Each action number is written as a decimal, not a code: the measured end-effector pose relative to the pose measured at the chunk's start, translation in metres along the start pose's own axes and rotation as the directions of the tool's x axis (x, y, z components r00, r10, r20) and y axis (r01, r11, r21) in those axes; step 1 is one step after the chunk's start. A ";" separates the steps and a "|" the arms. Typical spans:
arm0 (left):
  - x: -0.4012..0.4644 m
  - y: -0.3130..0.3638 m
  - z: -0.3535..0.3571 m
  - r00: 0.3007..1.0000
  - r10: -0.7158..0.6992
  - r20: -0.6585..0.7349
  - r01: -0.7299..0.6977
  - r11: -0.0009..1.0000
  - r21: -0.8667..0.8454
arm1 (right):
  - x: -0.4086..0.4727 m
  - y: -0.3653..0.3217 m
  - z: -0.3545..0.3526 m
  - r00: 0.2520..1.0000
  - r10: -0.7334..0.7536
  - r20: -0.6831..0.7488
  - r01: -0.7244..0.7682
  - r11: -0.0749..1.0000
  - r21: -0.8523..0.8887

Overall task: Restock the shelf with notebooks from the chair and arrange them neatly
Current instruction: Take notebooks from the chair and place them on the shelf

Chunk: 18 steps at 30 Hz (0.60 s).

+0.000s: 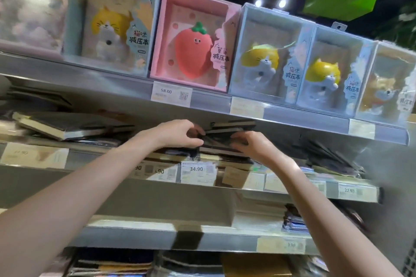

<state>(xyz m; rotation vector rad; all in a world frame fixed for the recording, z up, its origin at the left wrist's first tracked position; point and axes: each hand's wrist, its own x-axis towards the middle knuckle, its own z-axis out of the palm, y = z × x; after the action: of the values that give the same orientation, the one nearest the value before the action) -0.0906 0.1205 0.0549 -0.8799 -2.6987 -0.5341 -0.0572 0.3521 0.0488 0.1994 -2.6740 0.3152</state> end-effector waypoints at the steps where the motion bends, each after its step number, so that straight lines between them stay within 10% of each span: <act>1: 0.009 0.002 0.004 1.000 -0.019 0.016 0.019 1.000 -0.003 | 0.005 0.007 -0.001 1.000 0.003 -0.011 -0.003 1.000 0.000; 18: 0.132 0.030 0.063 0.992 0.104 -0.071 -0.111 0.989 -0.102 | 0.088 0.089 0.017 1.000 0.017 -0.024 -0.018 0.999 -0.037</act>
<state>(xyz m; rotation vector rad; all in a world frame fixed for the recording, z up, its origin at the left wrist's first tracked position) -0.1838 0.2372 0.0516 -1.0101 -2.5671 -0.6756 -0.1598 0.4252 0.0554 0.1600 -2.6572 0.2706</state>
